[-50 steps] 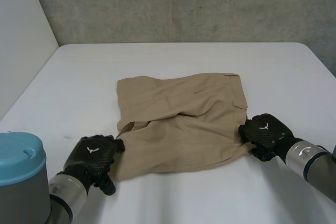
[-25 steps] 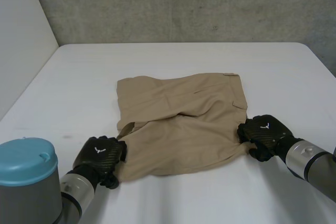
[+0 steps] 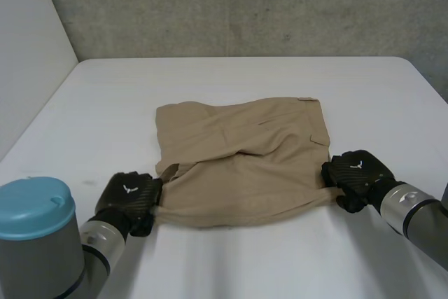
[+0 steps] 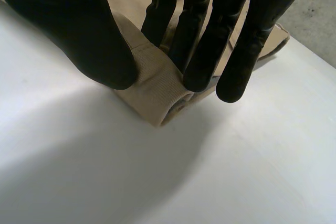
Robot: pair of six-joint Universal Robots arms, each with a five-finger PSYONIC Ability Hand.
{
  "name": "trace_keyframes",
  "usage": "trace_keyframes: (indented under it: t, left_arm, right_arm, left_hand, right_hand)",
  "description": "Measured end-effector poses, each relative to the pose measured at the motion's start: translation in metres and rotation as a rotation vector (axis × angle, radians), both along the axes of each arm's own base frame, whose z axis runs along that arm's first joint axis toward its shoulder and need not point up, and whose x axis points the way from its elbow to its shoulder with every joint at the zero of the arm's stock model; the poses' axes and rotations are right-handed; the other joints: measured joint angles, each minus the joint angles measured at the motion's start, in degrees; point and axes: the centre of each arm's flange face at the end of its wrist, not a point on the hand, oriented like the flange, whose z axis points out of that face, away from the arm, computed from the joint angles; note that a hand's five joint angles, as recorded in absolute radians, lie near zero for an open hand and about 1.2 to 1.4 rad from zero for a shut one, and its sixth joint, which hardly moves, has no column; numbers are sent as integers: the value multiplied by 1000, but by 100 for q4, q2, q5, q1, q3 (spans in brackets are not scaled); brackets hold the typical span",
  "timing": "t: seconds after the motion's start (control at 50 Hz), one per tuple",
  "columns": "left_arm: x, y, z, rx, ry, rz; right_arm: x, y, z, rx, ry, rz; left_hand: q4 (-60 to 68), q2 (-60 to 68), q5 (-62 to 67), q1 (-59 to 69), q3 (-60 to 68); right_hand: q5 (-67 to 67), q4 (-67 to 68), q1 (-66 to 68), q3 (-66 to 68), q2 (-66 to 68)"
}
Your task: Fold the shorts.
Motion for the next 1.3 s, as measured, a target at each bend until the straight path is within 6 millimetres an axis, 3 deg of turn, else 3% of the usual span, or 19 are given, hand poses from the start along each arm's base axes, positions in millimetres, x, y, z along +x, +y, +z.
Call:
trace_keyframes:
  t: [0.3, 0.32, 0.5, 0.6, 0.74, 0.86, 0.98, 1.02, 1.08, 1.1, 1.12, 1.16, 1.18, 1.2, 1.22, 1.24, 1.26, 1.28, 1.3]
  left_arm:
    - [20, 41, 68, 18, 5, -3]
    - [27, 53, 76, 54, -15, -2]
    - [48, 91, 89, 198, -92, -3]
    - [49, 91, 88, 201, -92, 1]
    - [34, 56, 74, 137, -60, 15]
    - [10, 1, 67, 39, -17, 34]
    - [-22, -68, 102, -151, 75, 53]
    - [-27, -79, 112, -191, 94, 60]
    - [-39, -109, 153, -337, 165, 89]
    - [-39, -109, 153, -337, 165, 89]
    - [-45, -125, 185, -448, 223, 111]
    - [-47, -131, 208, -529, 268, 124]
    - [-47, -136, 231, -619, 320, 137]
    - [-47, -136, 231, -619, 320, 137]
    - [-45, -136, 278, -800, 427, 160]
    - [-45, -136, 278, -800, 427, 160]
    - [-41, -131, 307, -915, 499, 171]
    - [-41, -131, 307, -915, 499, 171]
    - [-38, -125, 321, -975, 537, 175]
  right_arm:
    - [-3, 49, 59, 106, 145, 54]
    - [-7, 63, 70, 116, 205, 94]
    - [-19, 108, 97, 100, 380, 237]
    - [-18, 105, 98, 58, 374, 239]
    - [-8, 71, 82, 22, 281, 180]
    - [8, 38, 70, -11, 235, 142]
    - [32, -4, 89, -168, 209, 65]
    - [33, -7, 91, -180, 205, 60]
    - [45, -35, 132, -370, 111, -9]
    - [45, -35, 132, -370, 111, -9]
    - [51, -53, 171, -528, 10, -59]
    - [53, -61, 194, -623, -57, -88]
    - [53, -63, 203, -658, -82, -97]
    - [53, -63, 203, -658, -82, -97]
    - [53, -70, 257, -870, -242, -150]
    - [53, -70, 257, -870, -242, -150]
    - [51, -69, 280, -964, -316, -169]
    - [51, -69, 280, -964, -316, -169]
    - [50, -68, 289, -1001, -346, -175]
  left_hand:
    - [1, 14, 0, 0, 6]
    - [11, 14, 0, 0, 6]
    - [22, 13, 0, 0, 11]
    - [22, 16, 0, 0, 12]
    - [23, 17, 0, 0, 13]
    - [23, 18, 0, 31, 28]
    - [24, 24, 0, 44, 34]
    - [24, 24, 0, 49, 34]
    - [25, 27, 0, 54, 37]
    - [25, 27, 0, 54, 37]
    - [25, 27, 0, 54, 37]
    - [26, 28, 0, 54, 38]
    - [26, 28, 0, 54, 38]
    - [26, 28, 0, 54, 38]
    - [27, 31, 0, 54, 38]
    - [27, 31, 0, 54, 38]
    - [27, 33, 0, 54, 38]
    - [27, 33, 0, 54, 38]
    - [27, 34, 0, 54, 38]
  right_hand:
    - [14, 0, 0, 0, 0]
    - [38, 0, 0, 0, 0]
    - [40, 0, 0, 0, 0]
    - [40, 0, 0, 0, 0]
    - [94, 0, 1, 0, 0]
    - [109, 0, 88, 0, 0]
    - [111, 0, 217, 0, 0]
    - [111, 0, 217, 0, 0]
    - [113, 3, 217, 6, 2]
    - [113, 3, 217, 6, 2]
    - [113, 3, 217, 8, 36]
    - [113, 3, 217, 8, 36]
    - [113, 3, 217, 8, 37]
    - [113, 3, 217, 8, 37]
    - [113, 3, 217, 8, 51]
    - [113, 3, 217, 8, 51]
    - [113, 3, 217, 8, 51]
    - [113, 3, 217, 8, 51]
    - [113, 3, 217, 8, 51]
